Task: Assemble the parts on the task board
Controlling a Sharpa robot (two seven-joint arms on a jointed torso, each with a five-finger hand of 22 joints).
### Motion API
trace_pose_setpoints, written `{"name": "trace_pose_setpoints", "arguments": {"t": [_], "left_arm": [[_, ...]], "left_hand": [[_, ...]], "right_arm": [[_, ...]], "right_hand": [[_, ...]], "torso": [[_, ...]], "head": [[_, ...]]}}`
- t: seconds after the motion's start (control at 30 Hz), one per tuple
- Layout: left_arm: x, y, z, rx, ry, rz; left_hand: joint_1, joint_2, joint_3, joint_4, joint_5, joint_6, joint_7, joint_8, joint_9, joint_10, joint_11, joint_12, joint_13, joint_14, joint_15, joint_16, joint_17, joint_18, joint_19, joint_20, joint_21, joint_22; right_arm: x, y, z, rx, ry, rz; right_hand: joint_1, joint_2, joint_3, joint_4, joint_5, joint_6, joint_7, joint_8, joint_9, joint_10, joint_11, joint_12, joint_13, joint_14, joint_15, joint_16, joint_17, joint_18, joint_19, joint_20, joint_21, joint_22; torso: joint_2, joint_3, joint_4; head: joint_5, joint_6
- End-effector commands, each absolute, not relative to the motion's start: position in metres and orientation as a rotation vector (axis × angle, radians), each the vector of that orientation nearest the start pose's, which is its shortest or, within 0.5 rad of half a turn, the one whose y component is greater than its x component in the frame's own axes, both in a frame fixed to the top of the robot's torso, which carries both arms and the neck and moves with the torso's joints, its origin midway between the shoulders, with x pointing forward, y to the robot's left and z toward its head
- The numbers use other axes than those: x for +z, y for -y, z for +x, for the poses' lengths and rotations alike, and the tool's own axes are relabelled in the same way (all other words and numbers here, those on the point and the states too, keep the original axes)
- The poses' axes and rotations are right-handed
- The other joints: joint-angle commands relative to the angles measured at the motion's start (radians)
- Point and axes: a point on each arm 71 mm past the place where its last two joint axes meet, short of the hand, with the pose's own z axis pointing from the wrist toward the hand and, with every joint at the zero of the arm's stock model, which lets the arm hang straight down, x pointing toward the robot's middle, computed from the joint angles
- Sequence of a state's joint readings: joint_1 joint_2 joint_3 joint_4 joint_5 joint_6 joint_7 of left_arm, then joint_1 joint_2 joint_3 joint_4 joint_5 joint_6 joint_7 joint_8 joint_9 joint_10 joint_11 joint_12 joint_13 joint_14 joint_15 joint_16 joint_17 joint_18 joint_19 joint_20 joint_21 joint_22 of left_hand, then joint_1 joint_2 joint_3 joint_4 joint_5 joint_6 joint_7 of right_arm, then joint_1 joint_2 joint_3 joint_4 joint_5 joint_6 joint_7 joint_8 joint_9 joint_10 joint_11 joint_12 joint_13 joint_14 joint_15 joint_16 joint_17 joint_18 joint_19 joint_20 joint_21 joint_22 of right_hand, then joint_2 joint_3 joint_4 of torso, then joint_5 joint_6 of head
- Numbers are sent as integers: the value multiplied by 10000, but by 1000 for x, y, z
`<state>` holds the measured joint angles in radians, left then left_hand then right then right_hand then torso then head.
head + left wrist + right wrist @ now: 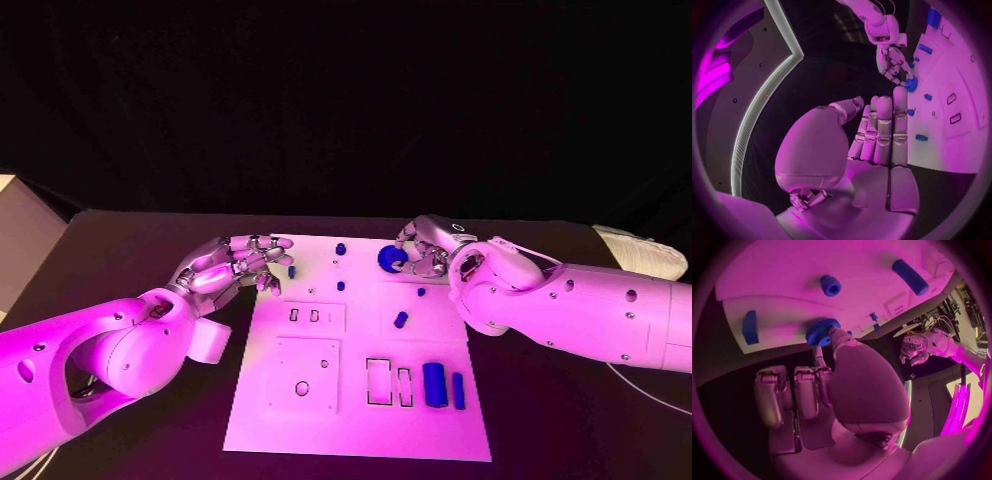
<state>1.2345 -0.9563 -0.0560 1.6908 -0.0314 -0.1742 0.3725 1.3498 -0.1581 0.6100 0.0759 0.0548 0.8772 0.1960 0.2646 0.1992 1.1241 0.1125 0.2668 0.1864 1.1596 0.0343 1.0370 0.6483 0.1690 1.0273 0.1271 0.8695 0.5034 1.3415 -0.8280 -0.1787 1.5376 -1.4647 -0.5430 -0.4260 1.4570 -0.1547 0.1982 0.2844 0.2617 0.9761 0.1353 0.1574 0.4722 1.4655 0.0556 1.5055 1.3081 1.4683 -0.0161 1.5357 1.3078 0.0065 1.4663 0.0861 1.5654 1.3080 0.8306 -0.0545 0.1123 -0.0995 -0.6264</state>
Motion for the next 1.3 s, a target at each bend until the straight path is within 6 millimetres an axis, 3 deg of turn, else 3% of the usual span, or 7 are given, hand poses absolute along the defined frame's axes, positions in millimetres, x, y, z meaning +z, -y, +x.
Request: {"name": "trace_pose_setpoints", "arguments": {"t": [0.03,0.63,0.87,1.3], "left_arm": [[-154,-204,455,-17425,-15320,-10105],[-154,-202,455,-17488,-15382,-10086],[-154,-201,455,-17493,-15408,-10088],[-155,-198,456,-17557,-15484,-10068]], "left_hand": [[-20,-22,52,-21,-11,-70,-24,-26,17,-72,-4,50,10,-90,12,40,-9,136,-98,5,67,9],[-23,-12,62,-21,-11,-78,-22,-29,20,-82,0,53,17,-105,20,48,-9,135,-124,13,93,25],[-23,-12,62,-21,-11,-78,-22,-29,20,-82,0,53,17,-105,20,48,-9,135,-124,13,93,25],[-6,-1,79,-36,-9,-78,-25,-27,26,-91,-2,57,26,-118,21,56,-9,137,-149,17,121,42]], "right_arm": [[-147,203,492,4074,-14394,227],[-145,145,487,4946,-14039,-953],[-148,134,490,4989,-14080,-1130],[-152,116,496,5015,-14325,-1337]], "right_hand": [[-53,-64,64,10,52,64,-13,27,3,592,-41,72,2039,865,-25,65,1933,-65,1045,20,54,2628],[-36,-78,102,-6,62,69,-18,21,-3,586,-48,61,2030,865,-32,64,1930,-65,1045,15,54,2628],[-36,-78,102,-6,62,69,-18,21,-3,586,-48,61,2030,865,-32,64,1930,-65,1045,15,54,2628],[-25,-80,130,-12,67,69,-18,15,-8,578,-51,50,2019,863,-35,59,1920,-65,1045,12,54,2628]], "torso": [[6,-7,6],[25,-1,39],[37,0,25],[25,-6,29]], "head": [[-15,12],[33,-20],[101,-30],[109,-62]]}}
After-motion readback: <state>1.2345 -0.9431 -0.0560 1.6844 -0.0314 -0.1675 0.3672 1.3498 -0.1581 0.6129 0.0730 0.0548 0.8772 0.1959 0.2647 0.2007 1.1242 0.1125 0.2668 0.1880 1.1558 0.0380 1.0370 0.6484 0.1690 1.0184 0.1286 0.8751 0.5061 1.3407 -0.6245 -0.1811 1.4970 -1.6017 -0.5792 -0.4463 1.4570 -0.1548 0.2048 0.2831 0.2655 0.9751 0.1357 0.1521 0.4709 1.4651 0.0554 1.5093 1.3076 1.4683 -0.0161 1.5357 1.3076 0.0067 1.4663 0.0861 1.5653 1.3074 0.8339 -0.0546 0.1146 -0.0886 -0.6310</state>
